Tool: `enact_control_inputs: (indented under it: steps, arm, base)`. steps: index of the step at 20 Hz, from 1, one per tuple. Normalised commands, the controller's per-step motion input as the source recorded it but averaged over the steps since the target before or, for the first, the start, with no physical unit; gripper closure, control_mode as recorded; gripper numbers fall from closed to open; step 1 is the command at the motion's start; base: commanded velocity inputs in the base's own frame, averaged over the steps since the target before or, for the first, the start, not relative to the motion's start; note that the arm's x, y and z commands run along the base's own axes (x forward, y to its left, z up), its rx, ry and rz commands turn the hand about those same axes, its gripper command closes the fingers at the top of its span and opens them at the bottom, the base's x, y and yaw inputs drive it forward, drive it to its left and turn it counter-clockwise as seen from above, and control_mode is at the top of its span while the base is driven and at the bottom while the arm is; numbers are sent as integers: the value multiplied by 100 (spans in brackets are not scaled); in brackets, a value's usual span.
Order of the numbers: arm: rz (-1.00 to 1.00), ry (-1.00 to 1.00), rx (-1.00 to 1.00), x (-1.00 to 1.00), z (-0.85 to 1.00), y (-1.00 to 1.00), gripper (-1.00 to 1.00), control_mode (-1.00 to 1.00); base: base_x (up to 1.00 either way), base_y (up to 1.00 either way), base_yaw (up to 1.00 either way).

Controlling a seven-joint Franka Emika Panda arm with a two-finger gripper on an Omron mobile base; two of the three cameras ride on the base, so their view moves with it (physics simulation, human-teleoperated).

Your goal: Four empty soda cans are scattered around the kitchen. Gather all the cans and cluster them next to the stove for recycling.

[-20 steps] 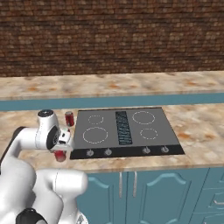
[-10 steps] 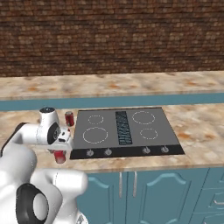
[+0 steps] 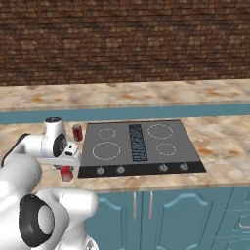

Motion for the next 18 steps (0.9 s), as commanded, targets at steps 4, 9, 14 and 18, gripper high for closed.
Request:
enact_control_inputs:
  steps: [4, 9, 14, 18]
  arm:
    - [0, 0, 0, 0, 0, 0, -100, -100]
    - [0, 0, 0, 0, 0, -1, -100, -100]
    - [4, 0, 0, 0, 0, -21, -100, -100]
    - [5, 9, 0, -2, 28, -5, -100, -100]
  base:
    - [0, 0, 0]
    - [0, 0, 0]
    - [0, 0, 0]
    - [0, 0, 0]
